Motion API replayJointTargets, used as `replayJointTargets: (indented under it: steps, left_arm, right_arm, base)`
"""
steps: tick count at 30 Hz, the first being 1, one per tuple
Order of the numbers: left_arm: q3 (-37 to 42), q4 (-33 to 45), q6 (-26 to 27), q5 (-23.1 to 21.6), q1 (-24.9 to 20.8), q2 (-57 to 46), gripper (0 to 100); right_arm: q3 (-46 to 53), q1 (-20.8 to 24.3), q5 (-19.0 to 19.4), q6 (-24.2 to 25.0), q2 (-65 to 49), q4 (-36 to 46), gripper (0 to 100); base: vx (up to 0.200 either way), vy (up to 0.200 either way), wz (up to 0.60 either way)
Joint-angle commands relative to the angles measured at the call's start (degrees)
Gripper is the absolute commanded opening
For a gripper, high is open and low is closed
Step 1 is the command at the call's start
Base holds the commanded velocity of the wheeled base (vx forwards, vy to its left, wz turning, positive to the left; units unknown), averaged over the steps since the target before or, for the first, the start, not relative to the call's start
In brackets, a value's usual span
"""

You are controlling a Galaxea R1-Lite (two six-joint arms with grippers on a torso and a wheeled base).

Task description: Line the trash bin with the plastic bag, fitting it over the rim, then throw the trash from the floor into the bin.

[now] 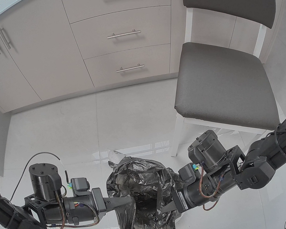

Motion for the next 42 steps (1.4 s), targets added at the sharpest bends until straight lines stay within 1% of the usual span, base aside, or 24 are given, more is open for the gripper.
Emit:
replayJointTargets:
  steps: [1, 2, 5, 7, 9, 11, 13, 14, 15, 19, 23, 26, 27, 29, 30, 31, 32, 33, 34, 35, 38, 42]
  left_arm:
    - [-2.70, -0.74, 1.05, 2.39, 0.02, 4.24, 0]
    - [-2.79, -1.09, 1.58, 3.00, 0.02, 4.77, 0]
    - [-3.05, -4.70, 9.84, 7.75, -0.06, 8.99, 0]
    - [-2.88, -6.45, 12.92, 10.21, -0.06, 10.48, 0]
    - [-3.05, -6.89, 14.76, 10.91, -0.06, 11.36, 0]
    - [-3.32, -6.89, 15.73, 11.09, 0.11, 12.07, 0]
    - [-3.67, -6.89, 17.23, 11.35, 0.20, 13.21, 0]
    - [-3.67, -6.89, 17.23, 11.35, 0.20, 13.21, 0]
    - [-3.76, -6.98, 18.19, 11.79, 0.20, 13.91, 0]
    - [-4.02, -6.98, 19.07, 13.20, 0.20, 15.32, 0]
    - [-4.46, -6.89, 19.42, 13.37, 0.64, 16.11, 0]
    - [-4.37, -6.45, 22.59, 13.55, 1.34, 16.28, 0]
    - [-4.28, -6.45, 22.76, 13.55, 1.34, 16.37, 0]
    - [-3.93, -6.45, 26.89, 17.24, 1.52, 16.99, 0]
    - [-3.93, -6.45, 27.24, 17.86, 1.52, 17.08, 0]
    - [-3.84, -6.63, 29.62, 21.02, 1.43, 17.78, 0]
    - [-3.84, -6.63, 30.15, 21.63, 1.34, 17.95, 0]
    - [-3.93, -6.72, 31.73, 23.48, 1.25, 18.48, 0]
    - [-3.93, -6.81, 31.90, 23.66, 1.25, 18.48, 0]
    - [-4.11, -6.89, 33.31, 26.56, 0.99, 19.36, 0]
    - [-4.46, -7.16, 34.28, 29.02, 0.64, 20.50, 0]
    - [-4.37, -7.95, 34.89, 29.54, 0.55, 20.85, 0]
  right_arm:
    - [-0.04, -1.76, -0.19, 0.01, 1.41, -0.74, 0]
    - [-0.04, -1.84, -0.19, 0.01, 1.50, -0.74, 0]
    - [-0.04, -2.63, -1.68, -0.17, 1.68, -0.74, 0]
    - [0.04, -2.63, -2.65, -0.52, 1.68, -0.74, 0]
    - [0.04, -2.72, -3.00, -0.96, 2.29, -0.83, 0]
    - [-0.04, -2.72, -3.79, -1.22, 3.08, -0.92, 0]
    - [0.13, -2.72, -5.64, -1.40, 4.40, -2.85, 0]
    - [0.13, -2.72, -5.64, -1.40, 4.40, -2.85, 0]
    - [0.57, -2.63, -6.52, -1.22, 5.46, -5.31, 0]
    - [1.01, -2.55, -6.69, -1.05, 5.90, -6.28, 0]
    - [1.27, -2.99, -6.78, -1.05, 5.81, -6.28, 0]
    - [2.15, -3.34, -6.87, -1.31, 5.63, -6.37, 0]
    - [2.24, -3.34, -6.87, -1.31, 5.63, -6.37, 0]
    - [3.65, -3.16, -7.05, -1.40, 5.02, -6.37, 0]
    - [3.82, -3.07, -7.05, -1.49, 4.84, -6.37, 0]
    - [4.96, -3.16, -7.22, -1.75, 4.05, -6.37, 0]
    - [5.14, -3.16, -7.31, -1.84, 3.87, -6.37, 0]
    - [5.84, -3.34, -7.75, -2.10, 3.52, -6.37, 0]
    - [5.93, -3.34, -7.84, -2.10, 3.44, -6.37, 0]
    - [6.99, -3.34, -9.24, -2.45, 3.44, -6.37, 0]
    - [8.22, -3.34, -11.18, -4.12, 3.61, -6.46, 0]
    - [9.10, -3.34, -12.32, -5.79, 3.79, -6.46, 0]
  base:
    - [0.000, 0.000, 0.00]
    - [0.000, 0.000, 0.00]
    - [0.000, 0.000, 0.00]
    - [0.000, 0.000, 0.00]
    - [0.000, 0.000, 0.00]
    - [0.000, 0.000, 0.00]
    - [0.000, 0.000, 0.00]
    - [0.000, 0.000, 0.00]
    - [0.000, 0.000, 0.00]
    - [0.000, 0.000, 0.00]
    - [0.000, 0.000, 0.00]
    - [0.000, 0.000, 0.00]
    - [0.000, 0.000, 0.00]
    - [0.000, 0.000, 0.00]
    - [0.000, 0.000, 0.00]
    - [0.000, 0.000, 0.00]
    - [0.000, 0.000, 0.00]
    - [0.000, 0.000, 0.00]
    - [0.000, 0.000, 0.00]
    - [0.000, 0.000, 0.00]
    - [0.000, 0.000, 0.00]
    - [0.000, 0.000, 0.00]
